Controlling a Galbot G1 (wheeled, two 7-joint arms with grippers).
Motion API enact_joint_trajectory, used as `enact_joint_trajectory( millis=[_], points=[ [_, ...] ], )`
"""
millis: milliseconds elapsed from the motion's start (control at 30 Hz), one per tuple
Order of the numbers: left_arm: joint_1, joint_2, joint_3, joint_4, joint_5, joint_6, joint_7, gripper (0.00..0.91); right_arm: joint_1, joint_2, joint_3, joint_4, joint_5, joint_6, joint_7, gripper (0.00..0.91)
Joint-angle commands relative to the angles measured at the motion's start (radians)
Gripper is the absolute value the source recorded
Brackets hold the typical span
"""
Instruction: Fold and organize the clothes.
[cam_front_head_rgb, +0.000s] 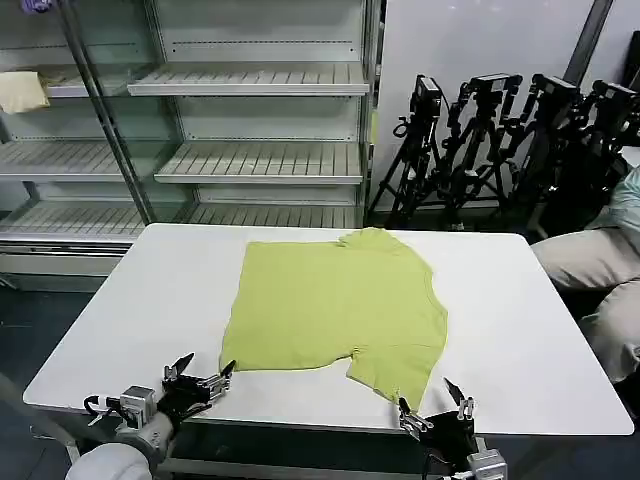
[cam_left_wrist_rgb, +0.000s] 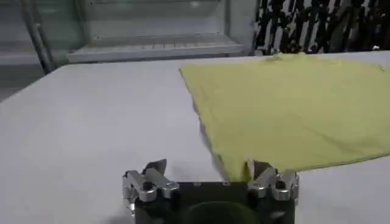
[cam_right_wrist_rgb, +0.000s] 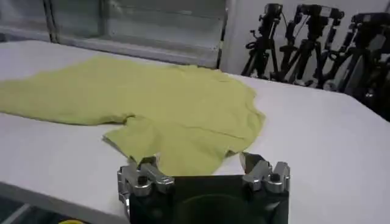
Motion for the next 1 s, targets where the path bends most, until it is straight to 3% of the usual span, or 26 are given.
enact_joint_trajectory(
  millis=[33, 233, 267, 300, 333, 367, 467, 1000],
  points=[
    [0.0, -0.007, -0.008, 0.012, -0.009, 0.013, -0.002, 0.907, -0.001, -0.003, -0.015, 0.008, -0.006, -0.018, 0.006, 0.907],
    [-0.016, -0.01, -0.012, 0.032, -0.009, 0.013, -0.002, 0.907, 0.011, 0.003, -0.008, -0.022, 0.007, -0.033, 0.014, 0.907],
    [-0.014, -0.01, -0.011, 0.033, -0.009, 0.013, -0.002, 0.846, 0.011, 0.001, -0.011, -0.026, 0.01, -0.036, 0.013, 0.907],
    [-0.012, -0.01, -0.01, 0.033, -0.007, 0.013, 0.0, 0.272, 0.011, 0.0, -0.013, -0.027, 0.014, -0.039, 0.011, 0.574],
    [-0.012, -0.012, -0.009, 0.035, -0.004, 0.013, 0.0, 0.101, 0.012, -0.001, -0.015, -0.029, 0.021, -0.044, 0.011, 0.181],
    [-0.013, -0.015, -0.009, 0.038, -0.004, 0.013, 0.001, 0.03, 0.015, -0.001, -0.018, -0.032, 0.029, -0.053, 0.013, 0.0],
    [-0.016, -0.016, -0.009, 0.039, -0.01, 0.013, 0.004, 0.03, 0.025, 0.002, -0.026, -0.037, 0.058, -0.075, 0.034, 0.0],
    [-0.013, -0.045, 0.024, 0.035, -0.006, 0.013, 0.024, 0.03, 0.02, -0.01, -0.022, -0.042, 0.074, -0.057, 0.001, 0.0]
  ],
)
